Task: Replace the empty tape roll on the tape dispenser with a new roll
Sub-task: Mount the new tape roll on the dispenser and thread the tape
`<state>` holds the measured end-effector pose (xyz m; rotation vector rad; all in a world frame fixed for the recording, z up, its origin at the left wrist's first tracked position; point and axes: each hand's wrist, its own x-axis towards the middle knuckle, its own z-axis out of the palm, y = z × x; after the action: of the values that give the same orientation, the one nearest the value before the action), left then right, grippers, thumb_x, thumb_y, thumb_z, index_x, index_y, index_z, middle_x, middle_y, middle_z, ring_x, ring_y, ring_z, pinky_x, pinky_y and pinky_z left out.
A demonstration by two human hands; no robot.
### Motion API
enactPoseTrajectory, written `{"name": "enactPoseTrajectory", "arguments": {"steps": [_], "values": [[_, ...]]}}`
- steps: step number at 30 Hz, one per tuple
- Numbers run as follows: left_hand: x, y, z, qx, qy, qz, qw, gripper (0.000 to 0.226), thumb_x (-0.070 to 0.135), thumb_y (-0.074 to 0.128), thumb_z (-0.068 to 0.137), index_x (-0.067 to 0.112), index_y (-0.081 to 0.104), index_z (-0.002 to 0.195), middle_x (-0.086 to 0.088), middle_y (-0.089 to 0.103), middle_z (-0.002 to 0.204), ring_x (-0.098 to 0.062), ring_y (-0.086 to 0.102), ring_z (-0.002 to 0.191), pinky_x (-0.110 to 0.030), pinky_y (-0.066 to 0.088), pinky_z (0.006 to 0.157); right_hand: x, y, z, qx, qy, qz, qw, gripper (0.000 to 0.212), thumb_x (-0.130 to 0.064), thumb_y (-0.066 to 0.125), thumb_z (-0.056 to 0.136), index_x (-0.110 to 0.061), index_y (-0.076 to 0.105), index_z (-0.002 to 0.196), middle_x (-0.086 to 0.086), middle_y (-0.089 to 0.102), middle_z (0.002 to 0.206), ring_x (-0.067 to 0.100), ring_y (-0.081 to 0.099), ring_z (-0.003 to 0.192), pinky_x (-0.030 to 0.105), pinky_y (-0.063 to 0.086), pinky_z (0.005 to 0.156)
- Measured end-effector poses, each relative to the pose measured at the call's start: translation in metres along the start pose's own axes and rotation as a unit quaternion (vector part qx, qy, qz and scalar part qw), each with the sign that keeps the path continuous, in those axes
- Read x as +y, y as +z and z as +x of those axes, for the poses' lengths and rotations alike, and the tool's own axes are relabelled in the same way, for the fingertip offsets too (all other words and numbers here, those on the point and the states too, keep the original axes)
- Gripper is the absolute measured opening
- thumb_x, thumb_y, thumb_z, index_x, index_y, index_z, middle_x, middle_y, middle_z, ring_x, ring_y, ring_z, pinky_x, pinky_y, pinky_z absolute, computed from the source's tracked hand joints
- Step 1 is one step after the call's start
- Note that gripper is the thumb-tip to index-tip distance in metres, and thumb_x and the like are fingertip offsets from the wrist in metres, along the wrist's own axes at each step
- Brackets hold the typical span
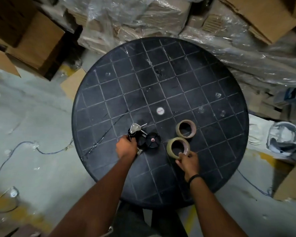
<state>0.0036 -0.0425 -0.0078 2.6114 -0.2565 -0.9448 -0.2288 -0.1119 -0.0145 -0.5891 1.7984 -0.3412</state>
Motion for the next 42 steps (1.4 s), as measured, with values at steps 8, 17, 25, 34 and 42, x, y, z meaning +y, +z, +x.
{"name": "enactPoseTrajectory", "arguments": {"steps": [8, 17, 25, 34, 42], "values": [[0.001, 0.008, 0.004, 0.024, 0.007, 0.05, 0.998, 0.039, 0.038, 0.054, 0.096, 0.004, 0.073, 0.103, -0.027, 0.072, 0.101, -0.047, 0.069, 0.095, -0.045, 0.056, 0.078, -0.01, 0.021, -0.022, 0.188, -0.202, -0.402, 0.873, 0.072, -0.048, 0.071, 0.082, -0.018, 0.043, 0.141, 0.017, 0.044, 0.137, 0.039, 0.053, 0.118, 0.052, 0.05, 0.091], [-0.001, 0.007, 0.013, -0.005, 0.088, 0.067, 0.994, 0.029, 0.039, 0.058, 0.084, 0.016, 0.073, 0.092, -0.017, 0.074, 0.085, -0.042, 0.07, 0.084, -0.04, 0.056, 0.072, -0.023, 0.128, -0.047, -0.017, -0.426, -0.589, 0.687, 0.08, -0.018, 0.067, 0.086, -0.01, 0.027, 0.154, 0.016, 0.035, 0.153, 0.033, 0.056, 0.12, 0.045, 0.05, 0.098], [-0.002, -0.01, 0.025, 0.022, -0.057, -0.026, 0.998, 0.03, 0.031, 0.059, 0.089, 0.016, 0.08, 0.104, -0.022, 0.076, 0.104, -0.043, 0.067, 0.108, -0.042, 0.054, 0.094, -0.024, 0.14, -0.052, -0.013, -0.406, -0.584, 0.702, 0.078, -0.016, 0.065, 0.089, -0.013, 0.024, 0.156, 0.015, 0.046, 0.143, 0.035, 0.058, 0.118, 0.053, 0.051, 0.096], [-0.007, -0.021, -0.011, 0.055, 0.074, -0.045, 0.995, 0.024, 0.02, 0.06, 0.091, 0.013, 0.069, 0.111, -0.015, 0.066, 0.117, -0.036, 0.067, 0.099, -0.039, 0.051, 0.082, -0.044, 0.074, -0.045, 0.027, -0.404, -0.433, 0.805, 0.068, -0.039, 0.066, 0.088, -0.019, 0.041, 0.148, 0.012, 0.05, 0.138, 0.029, 0.047, 0.126, 0.041, 0.047, 0.099], [0.0, 0.046, -0.088, -0.162, 0.119, -0.042, 0.979, 0.016, 0.022, 0.064, 0.09, 0.019, 0.079, 0.096, -0.004, 0.078, 0.098, -0.023, 0.073, 0.092, -0.031, 0.055, 0.084, -0.018, -0.014, 0.013, 0.042, -0.139, -0.392, 0.908, 0.076, -0.041, 0.074, 0.084, -0.006, 0.042, 0.143, 0.024, 0.049, 0.141, 0.043, 0.055, 0.123, 0.045, 0.047, 0.099]]}}
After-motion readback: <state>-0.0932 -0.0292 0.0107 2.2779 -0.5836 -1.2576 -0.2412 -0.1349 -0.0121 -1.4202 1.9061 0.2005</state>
